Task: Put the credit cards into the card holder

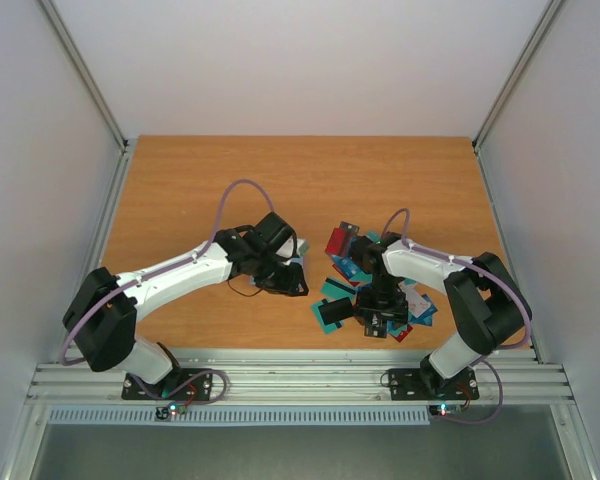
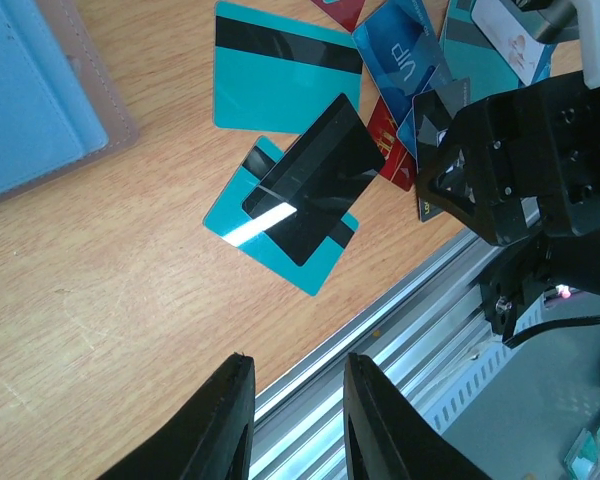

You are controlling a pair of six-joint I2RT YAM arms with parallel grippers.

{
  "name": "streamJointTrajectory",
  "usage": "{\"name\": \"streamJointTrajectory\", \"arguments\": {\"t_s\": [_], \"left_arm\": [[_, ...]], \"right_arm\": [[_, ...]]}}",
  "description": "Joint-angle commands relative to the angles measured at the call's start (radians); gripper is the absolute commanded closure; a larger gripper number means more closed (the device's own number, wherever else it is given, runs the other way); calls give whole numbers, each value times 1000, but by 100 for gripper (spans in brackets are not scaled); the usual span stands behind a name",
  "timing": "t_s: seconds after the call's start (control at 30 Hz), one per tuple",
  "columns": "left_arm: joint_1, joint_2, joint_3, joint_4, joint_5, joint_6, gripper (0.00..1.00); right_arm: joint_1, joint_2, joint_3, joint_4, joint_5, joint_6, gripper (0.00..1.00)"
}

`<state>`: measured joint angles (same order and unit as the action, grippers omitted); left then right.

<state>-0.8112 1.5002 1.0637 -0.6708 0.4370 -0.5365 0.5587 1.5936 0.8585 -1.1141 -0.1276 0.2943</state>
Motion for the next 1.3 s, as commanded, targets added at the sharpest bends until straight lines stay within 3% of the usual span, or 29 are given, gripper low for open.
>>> {"name": "streamJointTrajectory", "arguments": {"t_s": [0.0,0.4,0.7,1.03,1.27], "left_arm": [[1,15,38,-19,-1,32,73],[1,65,88,-60,18,75,73],[1,88,100,-85,34,94,73],[1,108,114,-91,48,108,73],[1,99,117,-96,38,112,73]], "right_arm": [[8,-25,-3,7,30,4,22],[8,9,-87,144,-42,37,26],[9,29,-179,258,-78,79,35],[10,-4,-208,252,-35,111,49],[18,-46,-167,218,-55,86,51]]}}
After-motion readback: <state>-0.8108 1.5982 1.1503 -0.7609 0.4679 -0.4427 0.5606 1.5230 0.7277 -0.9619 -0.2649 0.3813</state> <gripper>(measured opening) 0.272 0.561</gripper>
